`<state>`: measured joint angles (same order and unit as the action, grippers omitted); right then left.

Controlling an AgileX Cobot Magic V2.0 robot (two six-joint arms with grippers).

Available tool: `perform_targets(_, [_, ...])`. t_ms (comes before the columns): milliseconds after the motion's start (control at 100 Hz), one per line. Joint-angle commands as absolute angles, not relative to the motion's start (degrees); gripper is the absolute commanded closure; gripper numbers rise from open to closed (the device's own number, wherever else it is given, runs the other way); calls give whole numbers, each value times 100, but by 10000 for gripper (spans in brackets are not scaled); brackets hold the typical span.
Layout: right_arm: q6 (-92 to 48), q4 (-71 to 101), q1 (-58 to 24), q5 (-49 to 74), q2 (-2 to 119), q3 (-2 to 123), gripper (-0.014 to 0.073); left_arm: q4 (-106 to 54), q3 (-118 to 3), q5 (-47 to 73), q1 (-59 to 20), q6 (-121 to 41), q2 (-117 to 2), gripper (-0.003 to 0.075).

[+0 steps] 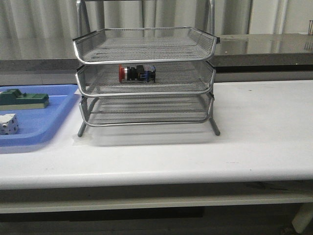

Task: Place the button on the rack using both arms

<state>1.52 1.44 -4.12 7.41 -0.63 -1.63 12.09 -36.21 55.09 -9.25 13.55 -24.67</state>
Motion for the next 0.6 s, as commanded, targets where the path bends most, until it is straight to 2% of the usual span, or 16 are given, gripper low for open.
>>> perform_targets(0, [145,92,-414,242,-177,-54,653,1276,-3778,5148,-908,1417,-2501,741])
perform_targets(250, [145,92,-414,242,-177,-54,653,1328,-3752,4995,-908,1417,-2501,741])
perform_targets(590, [145,92,-414,242,-177,-54,653,1030,-2670,1730,-908,1417,-2224,741])
